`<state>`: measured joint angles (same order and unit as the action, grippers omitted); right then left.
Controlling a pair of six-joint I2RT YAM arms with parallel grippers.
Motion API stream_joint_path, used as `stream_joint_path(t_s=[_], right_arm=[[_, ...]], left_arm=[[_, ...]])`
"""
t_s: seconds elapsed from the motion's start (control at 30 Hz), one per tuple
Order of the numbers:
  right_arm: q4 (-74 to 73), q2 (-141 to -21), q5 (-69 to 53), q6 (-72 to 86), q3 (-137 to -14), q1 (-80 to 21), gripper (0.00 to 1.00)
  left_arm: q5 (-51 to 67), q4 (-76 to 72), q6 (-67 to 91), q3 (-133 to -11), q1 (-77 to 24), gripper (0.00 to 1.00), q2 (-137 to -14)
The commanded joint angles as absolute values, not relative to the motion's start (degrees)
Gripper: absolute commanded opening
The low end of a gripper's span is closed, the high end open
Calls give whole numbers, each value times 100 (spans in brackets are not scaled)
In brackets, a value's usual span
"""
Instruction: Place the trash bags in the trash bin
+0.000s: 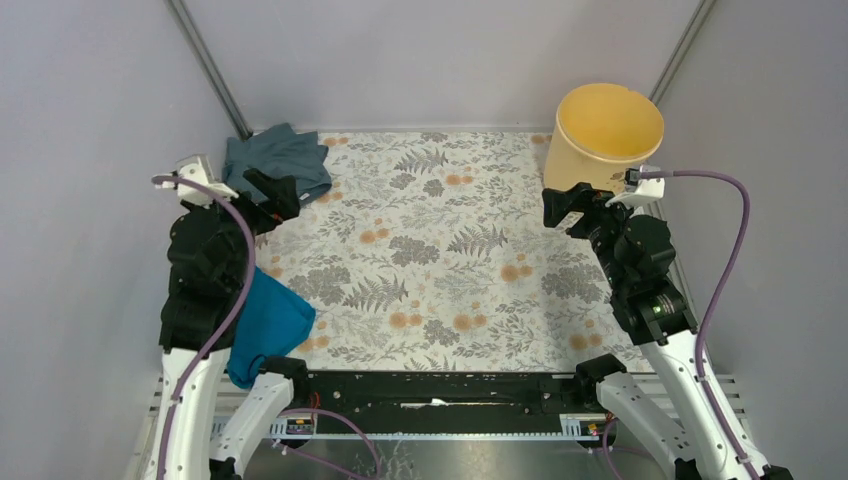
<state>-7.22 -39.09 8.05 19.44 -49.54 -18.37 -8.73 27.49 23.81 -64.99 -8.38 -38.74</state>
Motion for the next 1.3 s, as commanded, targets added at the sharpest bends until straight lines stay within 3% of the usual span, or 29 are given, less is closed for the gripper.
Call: stream_joint_path(t_s=[0.0,0.47,0.73,0.97,1.1,1.27], right_arm=[[-695,-3909,1158,2068,-5143,-1819,100],[-508,-3536,869,1743,-4749,-1816,100],[-455,-3385,738,1651,-4678,-1826,100],[-488,-3313,432,1676,-4703,-1828,100],[-606,-3326,295,1704,-4795,-1823,100],[-656,-3383,9,1709,-4816,-1828,100]], left_arm=[[-1332,2882,2362,-6270,-803,99,-4286],[-3679,2598,4271,-4817,-397,99,-5172],[-2931,2101,5126,-5248,875,99,-6610],[-3710,2011,5755,-6127,1021,99,-8181],[-3524,1080,5770,-5878,1290,99,-8465],[-3725,1065,5419,-6236,1576,99,-8740]])
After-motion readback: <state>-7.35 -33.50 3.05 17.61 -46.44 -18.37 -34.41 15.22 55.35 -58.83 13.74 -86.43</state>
